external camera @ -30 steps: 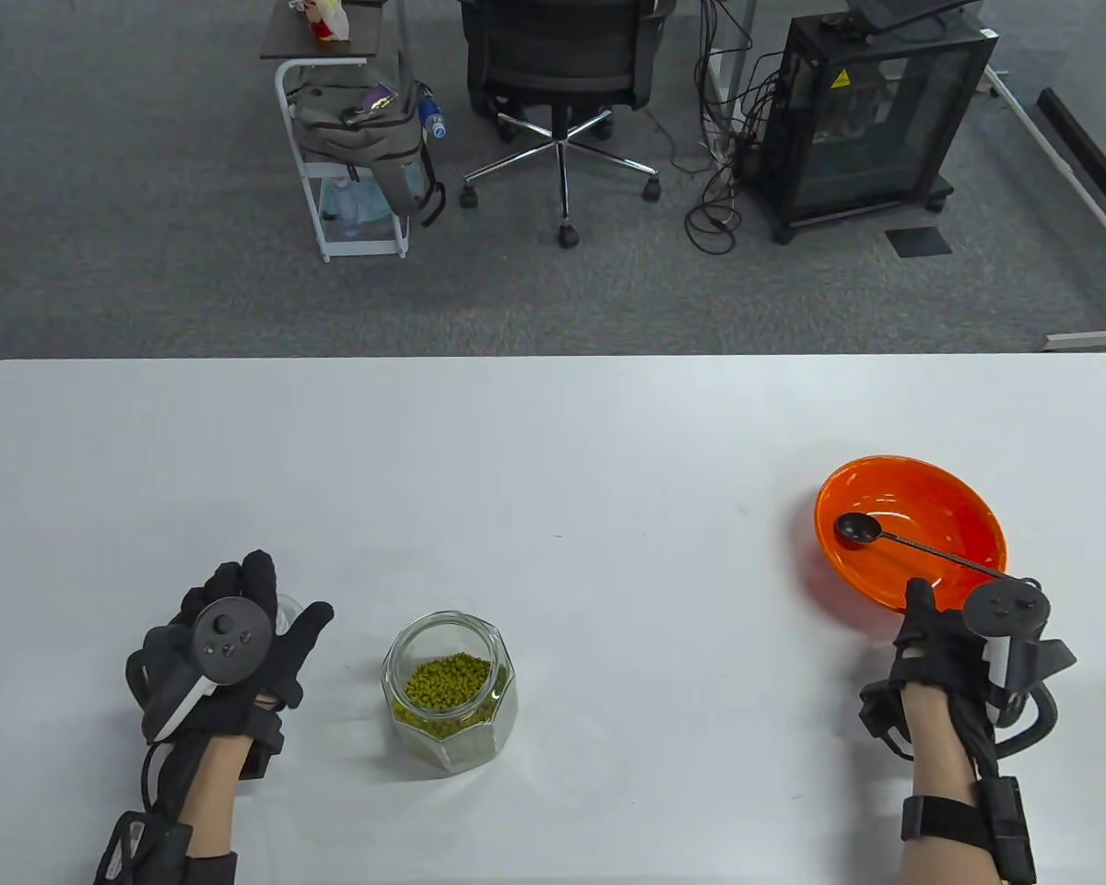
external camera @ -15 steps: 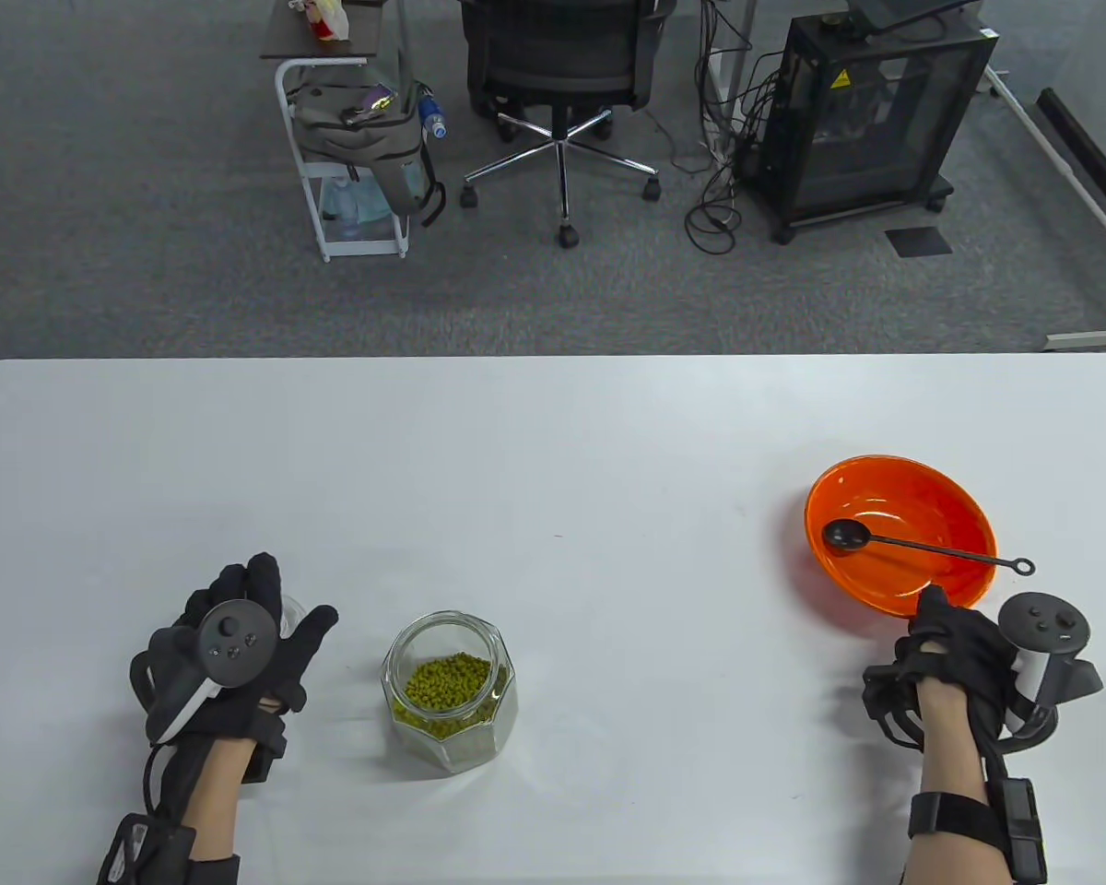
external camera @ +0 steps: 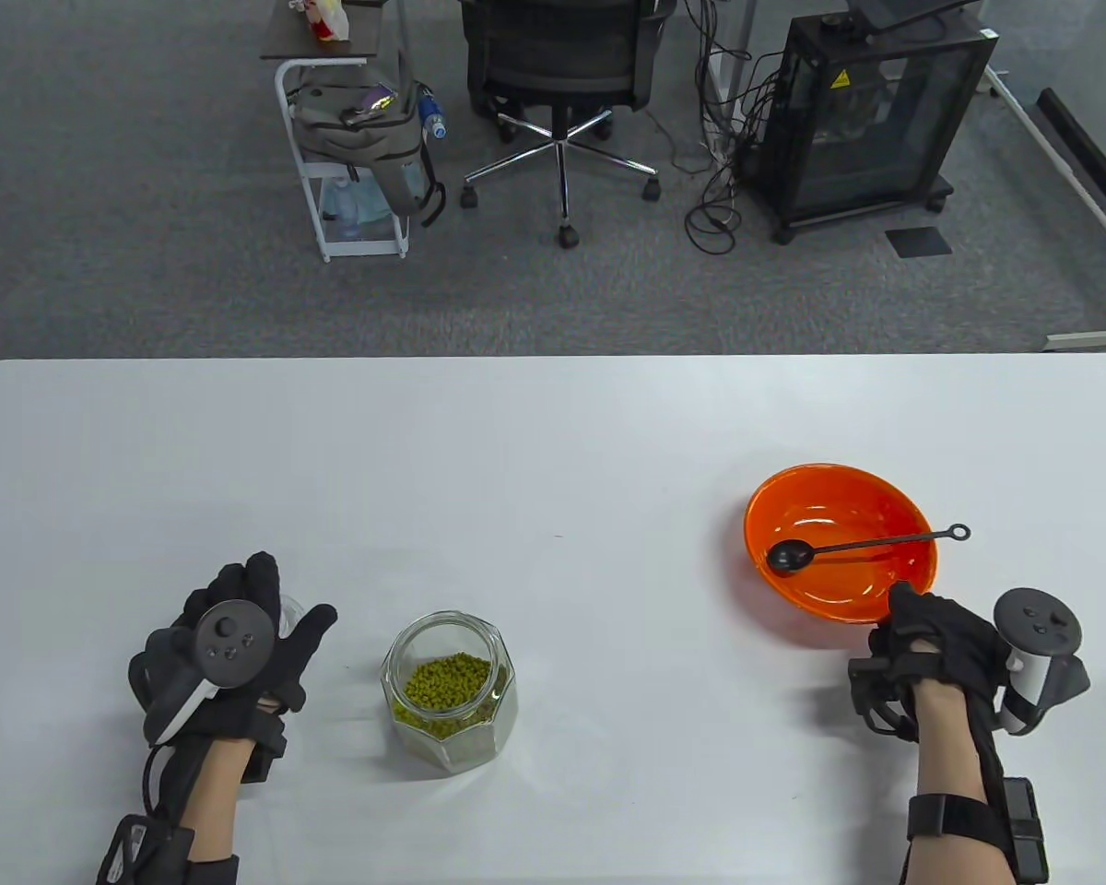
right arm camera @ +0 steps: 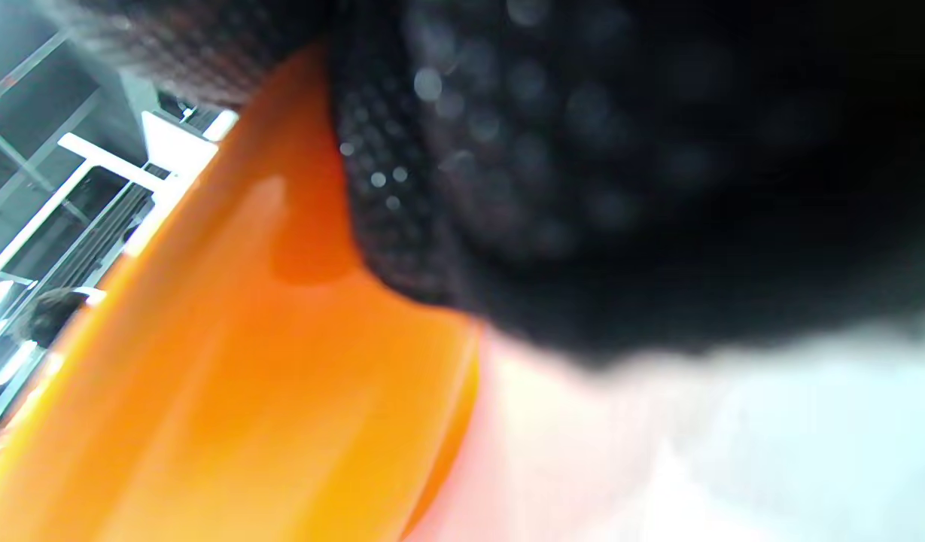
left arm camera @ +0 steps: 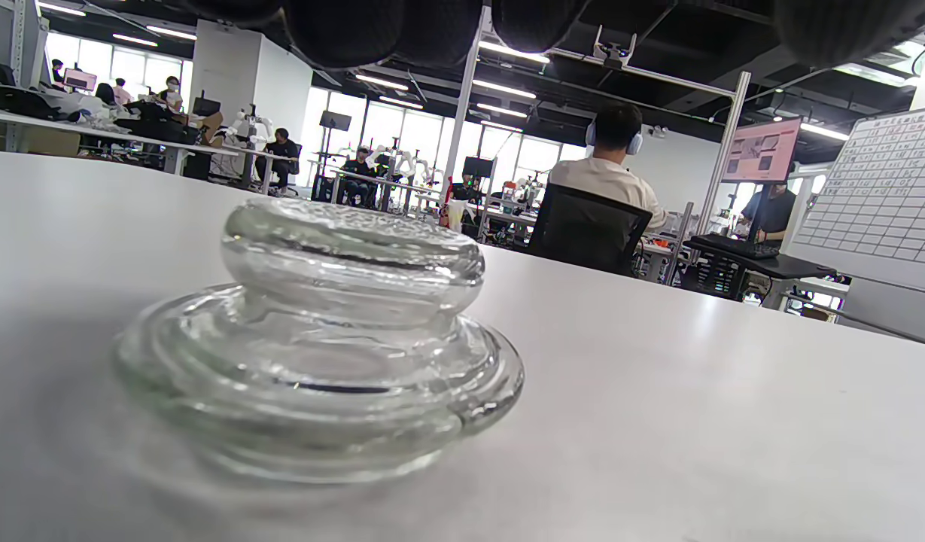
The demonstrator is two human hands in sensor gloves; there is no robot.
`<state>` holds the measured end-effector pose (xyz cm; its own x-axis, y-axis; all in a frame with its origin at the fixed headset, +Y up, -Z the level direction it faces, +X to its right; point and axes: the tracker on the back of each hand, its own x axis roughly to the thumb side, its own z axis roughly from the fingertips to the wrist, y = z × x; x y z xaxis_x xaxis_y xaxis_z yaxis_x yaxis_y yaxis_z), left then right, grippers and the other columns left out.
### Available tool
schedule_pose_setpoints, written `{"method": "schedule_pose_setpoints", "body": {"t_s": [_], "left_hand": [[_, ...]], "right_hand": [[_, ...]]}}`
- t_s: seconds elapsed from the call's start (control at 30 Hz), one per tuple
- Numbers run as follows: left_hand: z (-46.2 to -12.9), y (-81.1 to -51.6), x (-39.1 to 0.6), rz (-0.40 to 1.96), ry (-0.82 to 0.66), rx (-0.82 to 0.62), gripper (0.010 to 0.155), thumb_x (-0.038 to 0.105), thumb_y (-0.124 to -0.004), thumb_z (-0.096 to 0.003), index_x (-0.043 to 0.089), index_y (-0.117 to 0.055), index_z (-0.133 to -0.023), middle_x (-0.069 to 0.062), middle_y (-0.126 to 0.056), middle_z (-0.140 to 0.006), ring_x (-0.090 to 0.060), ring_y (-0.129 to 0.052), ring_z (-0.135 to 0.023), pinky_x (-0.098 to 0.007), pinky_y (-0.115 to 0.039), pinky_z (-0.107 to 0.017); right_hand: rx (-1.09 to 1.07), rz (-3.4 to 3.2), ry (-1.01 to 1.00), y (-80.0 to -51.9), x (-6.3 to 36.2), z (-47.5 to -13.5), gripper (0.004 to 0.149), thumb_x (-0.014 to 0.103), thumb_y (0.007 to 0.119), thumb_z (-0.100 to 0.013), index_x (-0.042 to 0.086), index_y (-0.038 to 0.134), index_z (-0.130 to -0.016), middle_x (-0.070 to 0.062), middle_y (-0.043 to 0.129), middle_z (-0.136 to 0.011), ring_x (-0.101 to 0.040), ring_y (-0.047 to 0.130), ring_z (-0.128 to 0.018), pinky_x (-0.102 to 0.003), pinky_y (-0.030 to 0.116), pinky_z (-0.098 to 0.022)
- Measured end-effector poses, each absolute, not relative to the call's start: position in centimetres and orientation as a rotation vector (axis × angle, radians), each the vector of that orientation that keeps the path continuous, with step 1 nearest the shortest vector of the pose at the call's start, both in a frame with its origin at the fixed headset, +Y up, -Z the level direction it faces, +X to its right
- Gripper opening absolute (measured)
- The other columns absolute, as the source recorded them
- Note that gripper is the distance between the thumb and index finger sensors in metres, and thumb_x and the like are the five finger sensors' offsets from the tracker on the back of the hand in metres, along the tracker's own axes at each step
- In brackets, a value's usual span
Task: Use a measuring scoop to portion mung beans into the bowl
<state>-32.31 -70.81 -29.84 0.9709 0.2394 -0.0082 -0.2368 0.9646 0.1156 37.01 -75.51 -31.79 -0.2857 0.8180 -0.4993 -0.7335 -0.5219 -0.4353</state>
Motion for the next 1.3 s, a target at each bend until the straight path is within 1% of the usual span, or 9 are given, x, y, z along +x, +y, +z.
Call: {"method": "schedule_pose_setpoints", "body": {"t_s": [0.3, 0.63, 0.83, 1.0, 1.1, 1.3], "left_hand": [[-29.5, -70.4, -32.3, 0.253, 0.011, 0.139, 0.091, 0.073, -0.063, -0.052, 0.008, -0.043, -0.112, -0.026, -0.046, -0.112, -0.053, -0.057, -0.09, -0.069, -0.051, -0.067], [-29.3, -70.2, -32.3, 0.258, -0.002, 0.16, 0.091, 0.073, -0.063, -0.052, 0.008, -0.043, -0.112, -0.026, -0.045, -0.112, -0.053, -0.057, -0.091, -0.069, -0.05, -0.067], [-29.2, -70.3, -32.3, 0.262, -0.003, 0.166, 0.091, 0.073, -0.063, -0.052, 0.008, -0.043, -0.112, -0.026, -0.045, -0.112, -0.053, -0.056, -0.091, -0.069, -0.05, -0.067], [-29.1, -70.2, -32.4, 0.268, 0.002, 0.169, 0.091, 0.073, -0.063, -0.0519, 0.008, -0.043, -0.112, -0.026, -0.045, -0.112, -0.053, -0.056, -0.091, -0.069, -0.05, -0.067], [-29.0, -70.2, -32.5, 0.274, 0.008, 0.171, 0.091, 0.073, -0.063, -0.0519, 0.008, -0.043, -0.112, -0.026, -0.045, -0.112, -0.053, -0.056, -0.091, -0.069, -0.05, -0.067], [-28.9, -70.2, -32.6, 0.276, 0.012, 0.167, 0.091, 0.073, -0.063, -0.052, 0.008, -0.042, -0.112, -0.026, -0.045, -0.112, -0.053, -0.056, -0.091, -0.069, -0.05, -0.067]], "right_hand": [[-0.628, 1.952, -0.088, -74.4, 33.4, -32.3, 0.047, 0.043, 0.087, -0.044, -0.002, 0.098, -0.049, -0.012, 0.109, -0.024, -0.022, 0.105, 0.003, -0.029, 0.09, 0.005], [-0.408, 2.037, 0.043, -73.3, 29.5, -32.0, 0.047, 0.044, 0.087, -0.044, -0.002, 0.098, -0.049, -0.012, 0.108, -0.023, -0.021, 0.105, 0.004, -0.029, 0.09, 0.005], [-0.27, 2.073, 0.181, -73.6, 27.3, -32.0, 0.047, 0.044, 0.087, -0.044, -0.001, 0.098, -0.049, -0.012, 0.108, -0.024, -0.022, 0.105, 0.002, -0.029, 0.09, 0.004], [-0.168, 2.034, 0.331, -74.5, 26.0, -32.1, 0.047, 0.044, 0.087, -0.045, -0.001, 0.098, -0.049, -0.012, 0.108, -0.025, -0.023, 0.105, 0.001, -0.029, 0.09, 0.003], [-0.106, 2.043, 0.394, -74.8, 25.4, -32.2, 0.047, 0.044, 0.087, -0.045, -0.001, 0.098, -0.05, -0.012, 0.108, -0.027, -0.023, 0.105, -0.001, -0.03, 0.09, 0.001], [-0.053, 2.05, 0.471, -75.1, 24.8, -32.3, 0.047, 0.044, 0.088, -0.045, -0.001, 0.099, -0.051, -0.013, 0.109, -0.028, -0.025, 0.105, -0.002, -0.031, 0.091, 0.0]]}}
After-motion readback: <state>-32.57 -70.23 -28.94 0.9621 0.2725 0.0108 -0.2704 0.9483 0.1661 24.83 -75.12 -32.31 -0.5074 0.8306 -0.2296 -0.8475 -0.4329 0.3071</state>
